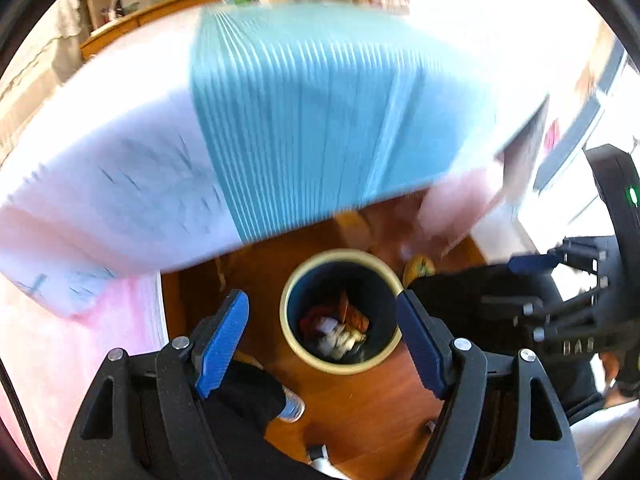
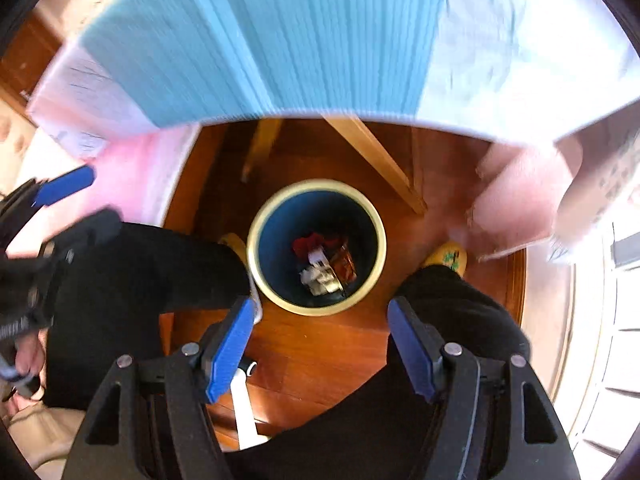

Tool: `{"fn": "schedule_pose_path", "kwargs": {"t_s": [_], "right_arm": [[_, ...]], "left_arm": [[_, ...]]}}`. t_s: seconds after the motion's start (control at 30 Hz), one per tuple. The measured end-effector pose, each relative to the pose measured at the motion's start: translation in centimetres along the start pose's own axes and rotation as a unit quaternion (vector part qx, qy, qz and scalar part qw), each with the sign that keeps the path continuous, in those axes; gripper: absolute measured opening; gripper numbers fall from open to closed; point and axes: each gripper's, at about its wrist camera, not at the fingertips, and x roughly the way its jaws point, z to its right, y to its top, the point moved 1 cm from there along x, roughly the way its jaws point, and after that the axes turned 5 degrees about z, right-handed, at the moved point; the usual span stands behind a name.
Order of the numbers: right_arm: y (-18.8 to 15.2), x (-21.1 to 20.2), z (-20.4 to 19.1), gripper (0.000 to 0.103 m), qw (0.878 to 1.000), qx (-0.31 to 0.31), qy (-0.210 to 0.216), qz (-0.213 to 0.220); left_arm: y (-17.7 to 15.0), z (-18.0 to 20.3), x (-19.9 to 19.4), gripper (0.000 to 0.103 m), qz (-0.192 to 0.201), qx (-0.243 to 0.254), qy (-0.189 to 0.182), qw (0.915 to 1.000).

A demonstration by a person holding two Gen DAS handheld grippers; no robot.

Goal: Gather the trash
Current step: 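Raise both grippers from the bin back toward the table, then grasp the green-and-white carton with the left gripper while the right gripper grasps the pink carton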

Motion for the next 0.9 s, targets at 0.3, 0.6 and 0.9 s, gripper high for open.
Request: {"fn": "schedule_pose_path", "kwargs": {"t_s": [0.3,0.6,0.9], "right_arm": [[5.8,-9.2,-0.8,0.070,0.992,-0.015,-0.006,0.124],[13.0,-13.3,1.2,0.070,0.978,-0.011,-0.033,0.206],[18.9,-12.8,5.5,0.070,0.973,0.021,-0.066,0.220]], "left_arm": [[7.8,-1.3,-6.1,0.074,0.112,-0.029,0.023,0.9930],[14.6,-3.2,-8.0,0.075,0.161,-0.039,0.060,0.9844],[20.8,-4.2,-4.5,0.075,0.135,-0.027,0.081,0.9872]]}}
